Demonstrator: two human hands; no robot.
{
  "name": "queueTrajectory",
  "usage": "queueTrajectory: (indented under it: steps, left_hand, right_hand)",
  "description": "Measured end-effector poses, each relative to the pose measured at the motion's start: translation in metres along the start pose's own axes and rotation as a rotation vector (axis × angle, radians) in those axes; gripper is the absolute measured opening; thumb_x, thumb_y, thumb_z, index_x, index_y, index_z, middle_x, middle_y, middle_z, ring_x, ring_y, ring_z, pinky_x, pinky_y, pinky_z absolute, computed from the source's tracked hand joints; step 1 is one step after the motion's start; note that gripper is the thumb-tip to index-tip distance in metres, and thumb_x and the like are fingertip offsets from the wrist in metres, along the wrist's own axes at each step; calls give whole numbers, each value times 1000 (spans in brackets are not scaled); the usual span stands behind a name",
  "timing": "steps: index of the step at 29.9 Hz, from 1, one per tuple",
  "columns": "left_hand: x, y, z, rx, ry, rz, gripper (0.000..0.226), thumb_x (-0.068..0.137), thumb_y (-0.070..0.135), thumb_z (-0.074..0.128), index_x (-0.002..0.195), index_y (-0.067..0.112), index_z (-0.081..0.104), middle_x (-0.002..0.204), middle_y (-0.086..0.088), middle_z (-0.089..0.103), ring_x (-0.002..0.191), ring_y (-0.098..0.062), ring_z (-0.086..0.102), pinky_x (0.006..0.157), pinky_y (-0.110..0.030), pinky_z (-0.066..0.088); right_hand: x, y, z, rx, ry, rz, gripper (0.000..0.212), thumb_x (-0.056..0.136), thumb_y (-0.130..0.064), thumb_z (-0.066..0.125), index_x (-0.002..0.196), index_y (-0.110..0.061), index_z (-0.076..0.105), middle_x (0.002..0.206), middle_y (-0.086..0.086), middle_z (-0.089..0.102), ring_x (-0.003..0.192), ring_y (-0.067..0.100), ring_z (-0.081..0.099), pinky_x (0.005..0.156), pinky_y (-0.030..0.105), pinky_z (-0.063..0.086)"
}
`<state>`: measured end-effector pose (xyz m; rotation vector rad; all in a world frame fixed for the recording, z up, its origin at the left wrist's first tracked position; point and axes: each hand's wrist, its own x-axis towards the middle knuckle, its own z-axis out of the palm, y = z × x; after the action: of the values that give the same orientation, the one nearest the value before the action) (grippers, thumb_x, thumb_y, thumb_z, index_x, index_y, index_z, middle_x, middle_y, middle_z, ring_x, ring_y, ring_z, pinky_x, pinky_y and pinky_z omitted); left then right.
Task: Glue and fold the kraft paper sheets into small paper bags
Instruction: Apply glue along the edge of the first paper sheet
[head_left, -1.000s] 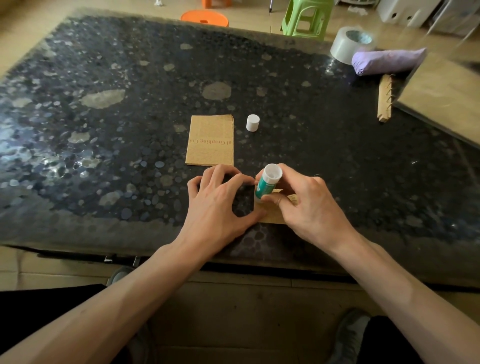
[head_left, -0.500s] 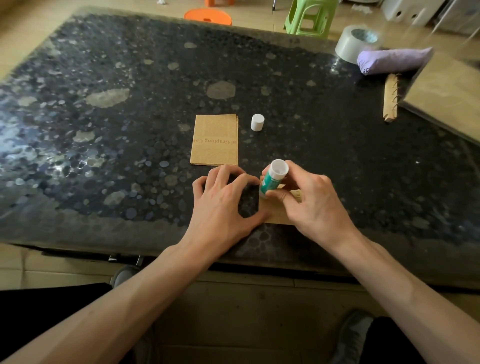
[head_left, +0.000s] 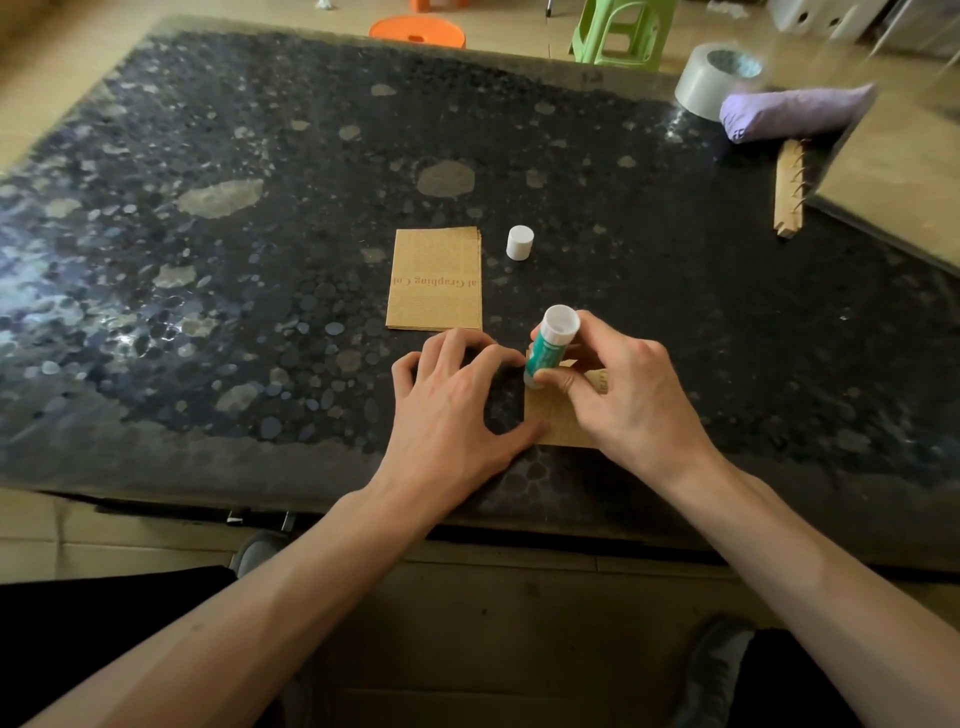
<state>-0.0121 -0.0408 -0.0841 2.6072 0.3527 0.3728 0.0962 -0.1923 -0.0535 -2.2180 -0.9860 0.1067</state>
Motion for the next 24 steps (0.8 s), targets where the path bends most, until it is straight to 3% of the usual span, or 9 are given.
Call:
queueTrajectory:
  steps: [10, 20, 24]
  left_hand:
    - [0, 1, 0, -3, -2, 0, 58, 79, 68, 67, 129, 39, 57, 132, 12, 46, 132, -12, 37, 110, -36, 19]
    - [0, 0, 0, -1, -13, -11, 62, 78, 70, 63, 130, 36, 56, 134, 11, 46, 133, -12, 37, 109, -35, 20]
    - [0, 1, -1, 5, -12, -11, 61, 79, 70, 64, 131, 37, 56, 134, 12, 46, 133, -12, 37, 111, -37, 22]
  right_hand:
    - [4, 3, 1, 7, 10, -7, 30, 95, -16, 74, 124, -17, 65, 112, -9, 73, 107, 6, 67, 92, 23, 56]
    - [7, 3, 3, -6, 66, 5, 32, 90, -33, 81, 117, -21, 67, 101, -12, 73, 92, 0, 67, 80, 11, 54]
    - [9, 4, 4, -16, 78, 2, 27, 92, -23, 78, 117, -19, 68, 103, -10, 74, 99, 5, 69, 87, 25, 58]
